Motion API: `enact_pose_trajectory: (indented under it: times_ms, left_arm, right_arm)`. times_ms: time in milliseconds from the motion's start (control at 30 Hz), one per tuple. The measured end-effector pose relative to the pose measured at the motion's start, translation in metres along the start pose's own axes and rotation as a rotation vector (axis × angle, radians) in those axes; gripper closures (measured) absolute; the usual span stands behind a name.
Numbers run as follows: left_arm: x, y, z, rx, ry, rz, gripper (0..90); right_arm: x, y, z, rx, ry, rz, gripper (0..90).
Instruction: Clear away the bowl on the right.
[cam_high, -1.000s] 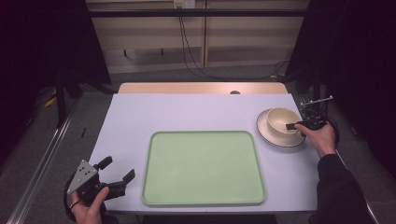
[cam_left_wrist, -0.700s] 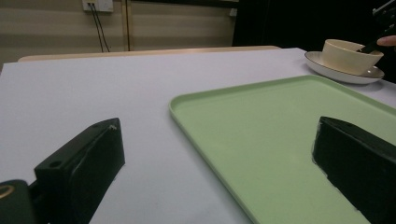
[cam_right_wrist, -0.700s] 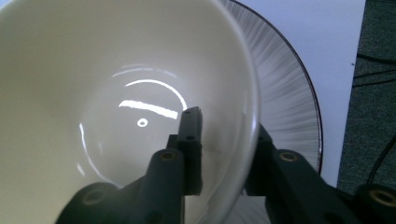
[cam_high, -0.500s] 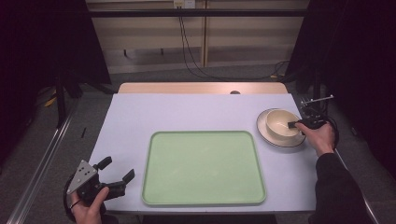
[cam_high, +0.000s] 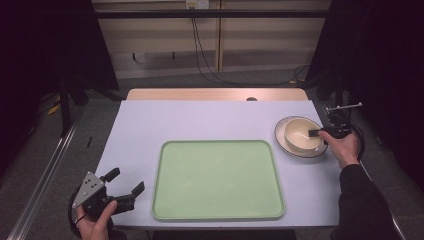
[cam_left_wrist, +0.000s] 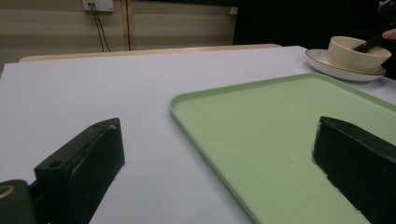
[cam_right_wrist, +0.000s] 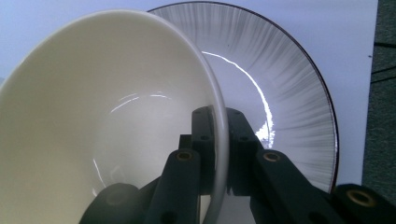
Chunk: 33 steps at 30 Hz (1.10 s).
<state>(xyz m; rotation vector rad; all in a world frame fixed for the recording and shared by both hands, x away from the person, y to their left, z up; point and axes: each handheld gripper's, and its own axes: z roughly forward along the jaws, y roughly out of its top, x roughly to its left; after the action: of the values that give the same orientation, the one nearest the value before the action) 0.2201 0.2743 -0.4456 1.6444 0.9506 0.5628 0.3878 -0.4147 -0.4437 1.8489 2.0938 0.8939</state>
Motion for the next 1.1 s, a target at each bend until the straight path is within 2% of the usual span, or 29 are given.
enact_pose_trajectory:
  times_ms: [133,233,367,400,467,733,800,900,967,1033,1100]
  left_arm:
    - [0.0,0.0,0.0,-0.001,0.0,-0.005,2.3]
    - [0.0,0.0,0.0,0.0,0.002,-0.005,2.3]
    - [0.001,0.0,0.0,-0.002,0.013,-0.018,2.4]
    - [0.001,0.0,0.0,-0.001,0.023,-0.01,2.4]
    - [0.001,0.0,0.0,-0.005,0.011,-0.012,2.3]
    - [0.001,0.0,0.0,-0.007,0.008,-0.016,2.3]
    - [0.002,0.0,-0.001,0.001,0.006,-0.007,2.3]
    - [0.001,0.0,0.0,-0.007,0.006,-0.016,2.3]
    - [0.002,0.0,-0.001,0.003,0.009,-0.001,2.3]
    - [0.002,0.0,-0.001,0.003,0.005,-0.004,2.3]
    - [0.001,0.0,0.0,-0.002,0.012,-0.01,2.3]
  right_arm:
    - [0.0,-0.001,-0.002,-0.009,0.015,0.022,83.8]
    - [-0.002,-0.001,-0.003,-0.015,0.023,0.019,83.8]
    - [-0.003,-0.002,-0.005,-0.022,0.016,0.03,83.7]
    - [-0.004,-0.002,-0.006,-0.021,0.02,0.03,83.7]
    - [-0.003,-0.003,-0.006,-0.027,0.019,0.038,83.7]
    - [-0.001,-0.002,-0.01,-0.034,0.038,0.035,83.7]
    - [-0.001,-0.002,-0.01,-0.041,0.038,0.027,83.7]
    - [-0.001,-0.002,-0.013,-0.044,0.045,0.027,83.7]
    - [-0.001,-0.002,-0.014,-0.052,0.052,0.026,83.7]
    - [0.001,-0.003,-0.015,-0.048,0.062,0.044,83.7]
    - [0.0,-0.003,-0.016,-0.056,0.062,0.024,83.7]
